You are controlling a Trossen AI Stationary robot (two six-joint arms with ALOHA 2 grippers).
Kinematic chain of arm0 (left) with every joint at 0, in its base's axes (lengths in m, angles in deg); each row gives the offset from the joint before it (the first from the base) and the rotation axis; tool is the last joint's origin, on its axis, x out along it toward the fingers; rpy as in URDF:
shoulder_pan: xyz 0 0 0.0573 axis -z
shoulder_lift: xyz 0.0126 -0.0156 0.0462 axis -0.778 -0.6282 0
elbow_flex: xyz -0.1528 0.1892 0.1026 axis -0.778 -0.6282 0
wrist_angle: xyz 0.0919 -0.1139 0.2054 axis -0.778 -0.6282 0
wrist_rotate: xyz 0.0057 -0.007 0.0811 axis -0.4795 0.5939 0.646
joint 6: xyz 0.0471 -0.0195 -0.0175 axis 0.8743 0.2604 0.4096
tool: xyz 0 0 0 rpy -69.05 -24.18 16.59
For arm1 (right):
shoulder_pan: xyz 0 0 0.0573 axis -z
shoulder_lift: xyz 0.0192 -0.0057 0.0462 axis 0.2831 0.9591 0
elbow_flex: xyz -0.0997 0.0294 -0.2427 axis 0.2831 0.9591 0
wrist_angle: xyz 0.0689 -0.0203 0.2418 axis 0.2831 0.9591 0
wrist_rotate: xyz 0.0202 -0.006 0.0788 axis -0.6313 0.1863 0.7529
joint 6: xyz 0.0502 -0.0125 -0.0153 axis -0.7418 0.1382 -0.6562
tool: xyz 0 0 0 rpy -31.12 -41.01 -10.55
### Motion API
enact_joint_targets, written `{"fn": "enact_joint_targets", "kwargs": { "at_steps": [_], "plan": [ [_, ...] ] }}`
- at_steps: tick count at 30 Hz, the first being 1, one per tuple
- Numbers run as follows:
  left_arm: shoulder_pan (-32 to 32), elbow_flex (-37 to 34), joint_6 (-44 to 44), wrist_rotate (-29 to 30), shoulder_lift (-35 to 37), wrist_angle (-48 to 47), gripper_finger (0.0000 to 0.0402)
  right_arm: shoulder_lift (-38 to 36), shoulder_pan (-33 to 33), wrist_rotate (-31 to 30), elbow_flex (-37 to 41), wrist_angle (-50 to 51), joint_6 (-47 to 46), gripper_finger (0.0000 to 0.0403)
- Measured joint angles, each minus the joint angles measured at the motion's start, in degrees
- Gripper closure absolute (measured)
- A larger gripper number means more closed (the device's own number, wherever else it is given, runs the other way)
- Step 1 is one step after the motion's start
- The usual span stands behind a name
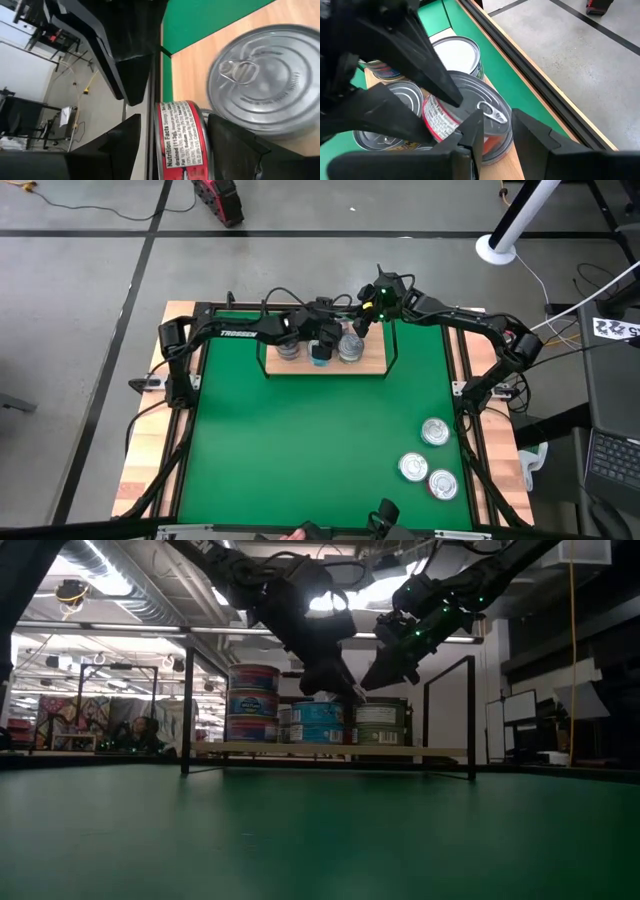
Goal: Stack canned seafood by type on shelf
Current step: Stack the red tuna can on top of the other red tuna can on the shelf, then stack the yellow blue tuna can on top of the other yellow blue tuna cans on the shelf
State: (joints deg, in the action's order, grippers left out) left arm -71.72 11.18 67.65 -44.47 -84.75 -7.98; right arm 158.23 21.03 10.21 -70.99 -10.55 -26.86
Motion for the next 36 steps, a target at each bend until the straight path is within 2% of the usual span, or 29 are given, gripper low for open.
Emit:
{"fn": "enact_joint_targets", "kwargs": {
  "at_steps": [9, 25, 30, 36],
  "plan": [
    [0.21, 0.02, -2.05, -3.97, 0.41, -0.83, 0.0174, 0.0, 0.0, 0.0, 0.0, 1.78, 0.05, 0.0304],
    [2.13, 0.11, -6.77, -4.08, 1.09, -0.37, 0.0174, -0.28, 0.04, 0.0, 0.0, 2.59, 1.58, 0.0304],
    [5.64, 0.13, -9.06, -4.06, 1.48, -0.31, 0.0174, -3.98, 0.0, 0.0, 0.0, 3.46, 1.64, 0.0304],
    [11.51, 0.13, -7.64, -3.99, 1.48, -0.33, 0.0174, -12.72, -1.37, -0.04, 0.0, 9.16, 1.64, 0.0304]
  ]
}}
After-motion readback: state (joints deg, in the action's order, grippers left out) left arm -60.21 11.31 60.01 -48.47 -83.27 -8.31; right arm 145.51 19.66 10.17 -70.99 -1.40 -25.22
